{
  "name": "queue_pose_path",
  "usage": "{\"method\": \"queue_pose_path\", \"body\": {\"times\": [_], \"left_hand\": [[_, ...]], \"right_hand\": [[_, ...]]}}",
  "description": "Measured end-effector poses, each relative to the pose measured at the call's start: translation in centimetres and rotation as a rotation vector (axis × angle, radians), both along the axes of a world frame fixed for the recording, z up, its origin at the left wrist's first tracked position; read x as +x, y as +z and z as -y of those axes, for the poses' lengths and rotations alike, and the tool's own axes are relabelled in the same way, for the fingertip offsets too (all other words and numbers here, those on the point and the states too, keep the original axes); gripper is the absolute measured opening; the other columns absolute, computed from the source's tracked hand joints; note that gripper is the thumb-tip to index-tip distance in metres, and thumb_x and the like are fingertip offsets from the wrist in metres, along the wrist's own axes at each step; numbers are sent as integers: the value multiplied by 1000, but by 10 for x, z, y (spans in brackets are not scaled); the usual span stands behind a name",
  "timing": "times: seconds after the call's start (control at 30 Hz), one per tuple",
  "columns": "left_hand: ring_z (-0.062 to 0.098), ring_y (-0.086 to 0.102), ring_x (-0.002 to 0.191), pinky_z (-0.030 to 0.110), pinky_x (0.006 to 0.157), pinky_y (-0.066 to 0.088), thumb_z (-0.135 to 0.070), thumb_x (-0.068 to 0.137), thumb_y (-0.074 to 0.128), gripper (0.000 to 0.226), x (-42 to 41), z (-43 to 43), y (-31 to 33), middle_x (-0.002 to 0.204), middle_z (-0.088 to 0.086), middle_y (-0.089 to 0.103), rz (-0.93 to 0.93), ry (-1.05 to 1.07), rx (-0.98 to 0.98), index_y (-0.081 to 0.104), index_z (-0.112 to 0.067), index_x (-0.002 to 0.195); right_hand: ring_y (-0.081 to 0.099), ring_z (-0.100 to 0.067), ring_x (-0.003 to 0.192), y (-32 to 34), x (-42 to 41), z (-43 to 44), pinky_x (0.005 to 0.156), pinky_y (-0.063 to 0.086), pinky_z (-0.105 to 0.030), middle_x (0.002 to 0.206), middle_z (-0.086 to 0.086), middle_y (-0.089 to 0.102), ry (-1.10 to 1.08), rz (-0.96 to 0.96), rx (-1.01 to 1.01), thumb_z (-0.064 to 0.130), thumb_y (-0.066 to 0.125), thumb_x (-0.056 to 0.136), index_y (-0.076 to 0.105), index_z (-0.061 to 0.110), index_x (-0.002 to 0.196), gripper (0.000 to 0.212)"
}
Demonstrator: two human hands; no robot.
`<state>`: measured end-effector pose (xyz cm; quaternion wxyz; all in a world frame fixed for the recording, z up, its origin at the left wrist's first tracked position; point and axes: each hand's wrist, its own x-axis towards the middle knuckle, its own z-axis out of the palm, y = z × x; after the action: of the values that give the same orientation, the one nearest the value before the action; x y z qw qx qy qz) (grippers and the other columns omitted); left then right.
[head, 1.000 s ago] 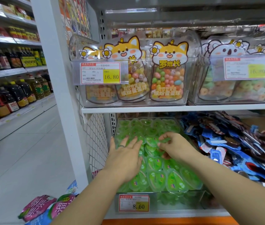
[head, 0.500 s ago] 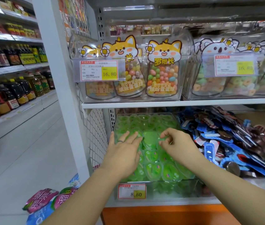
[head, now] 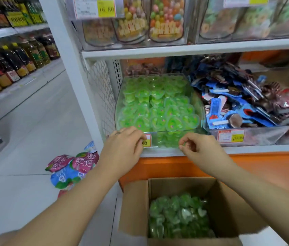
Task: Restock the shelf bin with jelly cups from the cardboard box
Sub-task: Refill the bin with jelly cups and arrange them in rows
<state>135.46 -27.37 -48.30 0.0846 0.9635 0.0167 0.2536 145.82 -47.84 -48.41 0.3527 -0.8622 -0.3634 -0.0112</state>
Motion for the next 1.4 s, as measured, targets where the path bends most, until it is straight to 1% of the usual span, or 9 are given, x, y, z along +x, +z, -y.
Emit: {"method": "queue_pose_path", "body": {"times": [0.07,0.17,0.33,0.53,0.77,0.93,1.07,1.3,1.4], "left_hand": [[22,63,78,32,66,51,-26,83,39,28,0,13,-13,86,-3,65,-9,-49,-40,65,-19,88],[22,63,80,34,63,52,-27,85,37,29,1,38,-51,91,-4,64,-137,-99,-97,64,-22,93],[11,56,101,24,67,43,-25,97,40,27,2,70,-124,117,-14,54,-481,-22,-215,56,-30,119],[19,48,121,34,95,46,-22,94,51,44,10,93,-204,139,-3,40,-930,7,-451,41,-28,137],[31,16,144,41,113,24,-32,94,55,67,17,102,-266,159,6,5,-1393,84,-584,18,-29,150],[38,2,143,46,117,7,-57,81,60,85,19,104,-293,158,10,6,-1479,0,-414,15,-33,149],[37,4,143,47,117,13,-65,71,65,98,19,108,-311,157,5,10,-1452,6,-492,13,-35,149],[27,28,137,35,109,33,-52,70,70,94,25,112,-321,153,2,16,-1397,-13,-558,21,-31,147],[27,32,134,31,106,35,-46,75,67,83,23,108,-321,151,1,14,-1398,-95,-504,27,-28,145]], "right_hand": [[50,-3,52,-19,-1,10,54,34,-9,55,10,53,1,-18,-86,7,63,81,65,18,77,12],[59,-14,70,-56,0,29,64,39,-23,68,9,57,13,-62,-283,13,62,83,64,20,81,8],[61,-18,93,-119,-9,60,75,40,-17,93,1,63,-77,-360,-463,15,59,89,65,13,105,17],[52,-21,117,-185,-11,63,87,42,-21,131,-7,52,-103,-754,-548,20,65,87,40,15,138,56],[48,-19,122,-240,-10,82,91,33,-13,130,-4,51,-83,-917,-621,24,76,77,40,14,137,71],[45,-10,122,-265,-1,88,93,31,-10,132,2,49,-25,-1024,-588,18,83,69,40,16,137,80],[35,-13,132,-280,0,87,89,24,-6,132,9,37,10,-1078,-592,15,81,70,26,18,144,92],[34,-13,133,-302,7,83,102,27,-15,141,9,35,16,-1125,-557,15,82,69,27,20,144,93],[29,-16,138,-309,8,78,111,25,-22,146,6,30,15,-1124,-502,16,81,70,12,25,148,104]]}}
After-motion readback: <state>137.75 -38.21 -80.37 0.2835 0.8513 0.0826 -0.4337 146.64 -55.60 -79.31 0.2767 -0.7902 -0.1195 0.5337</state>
